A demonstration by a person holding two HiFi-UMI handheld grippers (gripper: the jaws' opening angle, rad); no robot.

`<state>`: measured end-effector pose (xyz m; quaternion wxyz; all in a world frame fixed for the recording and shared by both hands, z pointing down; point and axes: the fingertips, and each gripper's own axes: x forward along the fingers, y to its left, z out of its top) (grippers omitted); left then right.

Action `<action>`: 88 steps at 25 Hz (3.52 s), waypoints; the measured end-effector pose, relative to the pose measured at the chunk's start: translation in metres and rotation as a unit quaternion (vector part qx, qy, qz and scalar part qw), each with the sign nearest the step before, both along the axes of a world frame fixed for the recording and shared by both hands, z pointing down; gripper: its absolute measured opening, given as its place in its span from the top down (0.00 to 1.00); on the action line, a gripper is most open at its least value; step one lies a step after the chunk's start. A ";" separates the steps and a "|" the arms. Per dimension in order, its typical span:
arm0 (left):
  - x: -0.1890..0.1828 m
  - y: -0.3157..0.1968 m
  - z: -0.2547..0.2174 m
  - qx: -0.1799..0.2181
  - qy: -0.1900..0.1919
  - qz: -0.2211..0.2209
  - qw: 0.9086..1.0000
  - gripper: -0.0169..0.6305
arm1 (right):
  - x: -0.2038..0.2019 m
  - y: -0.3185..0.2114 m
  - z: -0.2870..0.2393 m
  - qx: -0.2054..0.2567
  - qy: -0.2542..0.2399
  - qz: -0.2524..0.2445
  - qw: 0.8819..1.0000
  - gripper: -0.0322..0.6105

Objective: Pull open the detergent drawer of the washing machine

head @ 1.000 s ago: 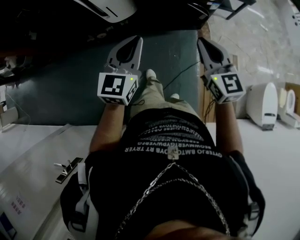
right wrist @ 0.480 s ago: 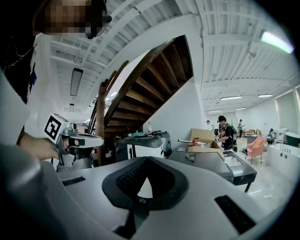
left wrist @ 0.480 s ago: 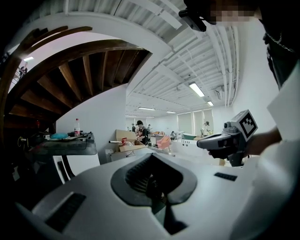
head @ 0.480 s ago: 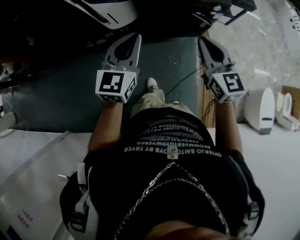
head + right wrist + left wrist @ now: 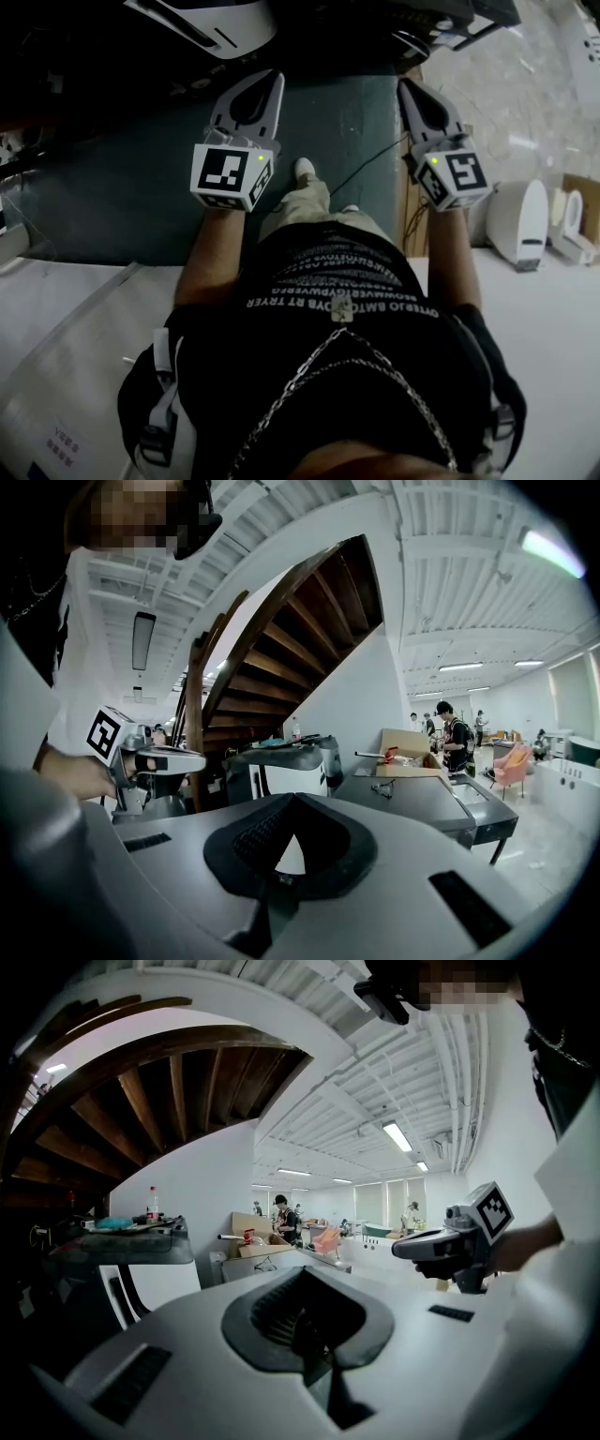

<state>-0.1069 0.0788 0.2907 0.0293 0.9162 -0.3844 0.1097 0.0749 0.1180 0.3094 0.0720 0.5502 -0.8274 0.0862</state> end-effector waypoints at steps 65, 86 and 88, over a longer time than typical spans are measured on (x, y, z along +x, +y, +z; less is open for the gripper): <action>0.019 -0.213 0.013 -0.022 0.024 -0.009 0.999 0.97 | 0.012 -0.214 -0.008 -0.006 0.020 -0.019 1.000 0.95; 0.077 -0.293 0.006 -0.022 0.000 -0.029 0.999 0.97 | 0.053 -0.303 -0.004 -0.017 0.002 -0.075 0.997 0.95; 0.080 -0.298 0.008 -0.024 -0.003 -0.035 0.999 0.97 | 0.058 -0.310 -0.004 -0.019 0.004 -0.085 0.996 0.95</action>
